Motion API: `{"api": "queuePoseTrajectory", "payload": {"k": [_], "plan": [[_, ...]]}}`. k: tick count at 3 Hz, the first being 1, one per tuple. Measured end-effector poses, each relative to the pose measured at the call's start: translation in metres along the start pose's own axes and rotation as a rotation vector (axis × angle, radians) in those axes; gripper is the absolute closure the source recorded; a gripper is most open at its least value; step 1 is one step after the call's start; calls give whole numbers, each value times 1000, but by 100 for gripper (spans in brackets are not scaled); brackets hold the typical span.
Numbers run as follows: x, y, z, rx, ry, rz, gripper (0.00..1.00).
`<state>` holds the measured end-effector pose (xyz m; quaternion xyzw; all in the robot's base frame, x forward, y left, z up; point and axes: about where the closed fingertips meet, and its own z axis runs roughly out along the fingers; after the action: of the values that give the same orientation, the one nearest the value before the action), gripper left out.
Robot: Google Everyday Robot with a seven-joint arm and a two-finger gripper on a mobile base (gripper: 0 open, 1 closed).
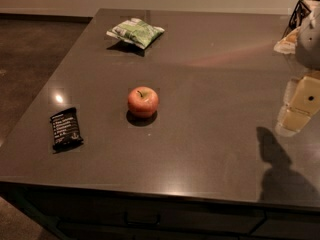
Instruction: Move apple near green jalapeno chip bag
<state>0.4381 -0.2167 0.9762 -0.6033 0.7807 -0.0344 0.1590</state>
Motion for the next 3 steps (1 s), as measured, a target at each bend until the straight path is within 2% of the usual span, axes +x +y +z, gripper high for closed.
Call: {"api": "queuePoseTrajectory", "payload": {"k": [1,2,3], "plan": [[0,0,0,0,0,0,0],[-12,2,4,-12,-11,-2,0],[-43,5,15,-30,-68,-11,0]]}}
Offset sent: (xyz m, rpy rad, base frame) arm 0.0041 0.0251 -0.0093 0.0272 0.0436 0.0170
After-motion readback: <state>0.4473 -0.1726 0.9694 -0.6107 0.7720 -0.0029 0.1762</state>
